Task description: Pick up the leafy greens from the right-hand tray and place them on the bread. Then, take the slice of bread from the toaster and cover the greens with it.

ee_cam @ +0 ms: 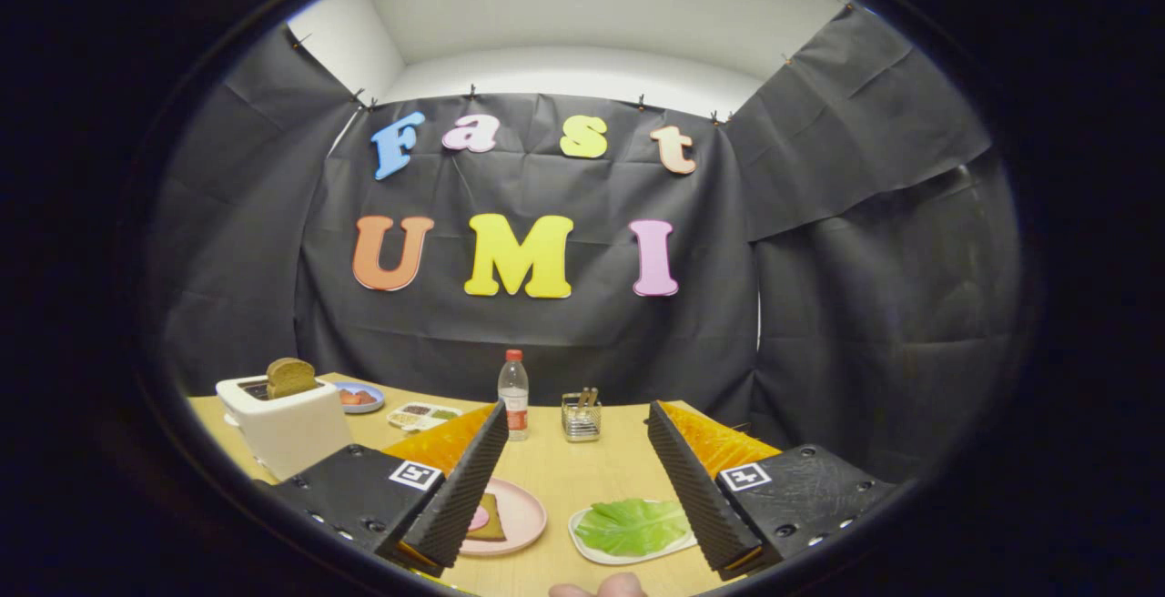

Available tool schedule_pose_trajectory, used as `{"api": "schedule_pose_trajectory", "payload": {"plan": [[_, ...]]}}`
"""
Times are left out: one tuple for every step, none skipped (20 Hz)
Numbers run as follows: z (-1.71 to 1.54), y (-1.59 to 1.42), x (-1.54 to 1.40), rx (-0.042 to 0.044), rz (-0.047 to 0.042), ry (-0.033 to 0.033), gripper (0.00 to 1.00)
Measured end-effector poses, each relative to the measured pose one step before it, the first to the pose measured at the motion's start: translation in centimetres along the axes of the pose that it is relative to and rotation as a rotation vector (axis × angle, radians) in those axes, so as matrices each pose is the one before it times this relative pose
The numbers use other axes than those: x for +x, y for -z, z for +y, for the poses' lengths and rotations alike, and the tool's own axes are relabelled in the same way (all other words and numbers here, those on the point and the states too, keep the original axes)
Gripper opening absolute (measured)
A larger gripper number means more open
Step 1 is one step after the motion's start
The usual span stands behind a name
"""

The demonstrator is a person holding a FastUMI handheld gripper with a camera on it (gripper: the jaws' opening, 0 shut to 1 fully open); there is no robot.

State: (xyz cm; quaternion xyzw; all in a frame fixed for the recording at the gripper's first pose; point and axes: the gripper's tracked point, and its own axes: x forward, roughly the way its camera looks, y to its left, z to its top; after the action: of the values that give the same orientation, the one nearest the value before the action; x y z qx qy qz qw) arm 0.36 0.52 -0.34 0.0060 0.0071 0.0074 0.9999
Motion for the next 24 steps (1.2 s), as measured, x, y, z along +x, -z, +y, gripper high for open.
{"api": "schedule_pose_trajectory", "payload": {"plan": [[-0.047,-0.041,0.047,0.00034,0.00030,-0.00078,0.95],[0.059,0.071,-0.043,0.00117,0.00089,-0.00058,0.95],[-0.023,-0.026,0.010,0.00122,0.00207,0.00013,0.95],[-0.043,0.066,0.086,-0.00058,0.00178,-0.00046,0.95],[-0.169,0.037,0.050,-0.00129,0.00474,-0.00076,0.95],[-0.095,0.039,0.054,-0.00142,0.00423,-0.00368,0.95],[-0.403,-0.048,0.049,-0.00212,0.00316,0.00170,0.95],[-0.626,-0.003,0.197,-0.00125,0.00574,0.00193,0.95],[-0.750,0.033,0.113,0.00194,0.00827,0.00850,0.95],[-0.806,0.012,0.251,0.00792,0.00546,0.00391,0.95],[-0.728,0.145,0.118,0.00896,0.00877,0.00258,0.95],[-0.856,0.340,0.363,0.00258,0.01172,0.00234,0.95],[-1.015,0.489,0.488,0.00045,0.01851,0.00421,0.95],[-0.946,0.672,0.471,0.00350,0.01928,-0.00537,0.95],[-1.154,0.742,0.519,0.01463,0.03380,0.01033,0.95],[-1.276,0.928,0.768,0.02323,0.03623,0.00671,0.95],[-0.912,0.866,0.541,0.03444,0.03944,0.00019,0.95],[-0.771,1.156,0.668,0.04025,0.04699,-0.00590,0.95],[-0.789,1.212,0.721,0.03389,0.04717,-0.00277,0.95],[-0.740,1.116,0.820,0.03569,0.05248,-0.00481,0.95],[-0.680,1.064,0.846,0.03238,0.04478,-0.00441,0.95],[-0.769,0.917,0.718,0.02917,0.04042,-0.00089,0.95],[-0.647,0.775,0.817,0.02491,0.03588,0.00231,0.95],[-0.649,0.706,0.796,0.02757,0.02962,-0.00003,0.95]]}}
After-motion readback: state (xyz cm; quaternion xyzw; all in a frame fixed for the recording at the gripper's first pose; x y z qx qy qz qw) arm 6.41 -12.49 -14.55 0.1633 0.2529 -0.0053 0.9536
